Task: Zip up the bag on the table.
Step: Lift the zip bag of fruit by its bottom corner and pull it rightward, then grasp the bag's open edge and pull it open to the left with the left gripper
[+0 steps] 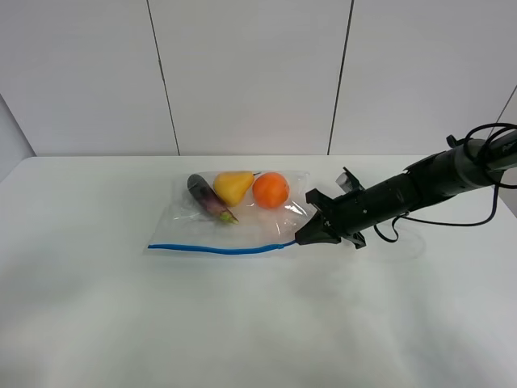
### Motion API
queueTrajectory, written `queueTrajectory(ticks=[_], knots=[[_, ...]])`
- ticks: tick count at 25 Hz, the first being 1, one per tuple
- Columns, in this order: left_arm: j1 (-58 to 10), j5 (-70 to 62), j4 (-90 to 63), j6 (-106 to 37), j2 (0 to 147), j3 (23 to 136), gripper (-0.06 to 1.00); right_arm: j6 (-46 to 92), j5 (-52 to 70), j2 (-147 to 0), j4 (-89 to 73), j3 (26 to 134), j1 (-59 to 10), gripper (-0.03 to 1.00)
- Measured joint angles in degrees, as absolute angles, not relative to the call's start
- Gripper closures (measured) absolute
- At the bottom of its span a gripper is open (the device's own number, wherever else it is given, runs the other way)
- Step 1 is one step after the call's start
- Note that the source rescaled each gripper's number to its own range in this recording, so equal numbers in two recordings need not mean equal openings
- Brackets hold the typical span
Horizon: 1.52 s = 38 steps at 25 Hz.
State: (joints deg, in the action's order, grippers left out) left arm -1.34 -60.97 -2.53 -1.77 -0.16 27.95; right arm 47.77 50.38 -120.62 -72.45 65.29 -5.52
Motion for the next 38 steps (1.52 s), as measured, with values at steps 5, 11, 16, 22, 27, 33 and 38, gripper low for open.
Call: queueTrajectory(ticks=[5,11,16,22,27,33,38], knots=[[-1.34,-60.97,-2.53,-1.77,-0.16,27.95,-0.06,45.88,54.23,-116.75,-72.93,68.83,-5.52,0.97],[-1.34,-60.97,-2.53,-1.77,-0.16,27.95,-0.06,41.19,57.35,-116.12,-72.93,74.68,-5.52,0.97],[-1.34,-60.97,-2.53,-1.77,-0.16,27.95,-0.06,40.15,57.41,-116.12,-72.88,75.27,-5.52,0.97],[-1.34,-60.97,-2.53,-1.77,-0.16,27.95,-0.06,39.69,57.14,-116.12,-72.7,75.27,-5.52,0.97],[-1.34,-59.74,-2.46,-1.77,0.26,29.66,-0.06,39.64,56.44,-116.12,-72.48,75.28,-5.52,0.97],[-1.34,-52.59,-3.5,-1.71,14.1,40.15,-0.06,39.06,56.25,-116.12,-71.62,75.33,-5.52,0.97],[-1.34,-46.23,-3.55,-4.62,30.49,47.9,-0.06,39.06,55.99,-116.12,-71.58,75.33,-5.52,0.97]])
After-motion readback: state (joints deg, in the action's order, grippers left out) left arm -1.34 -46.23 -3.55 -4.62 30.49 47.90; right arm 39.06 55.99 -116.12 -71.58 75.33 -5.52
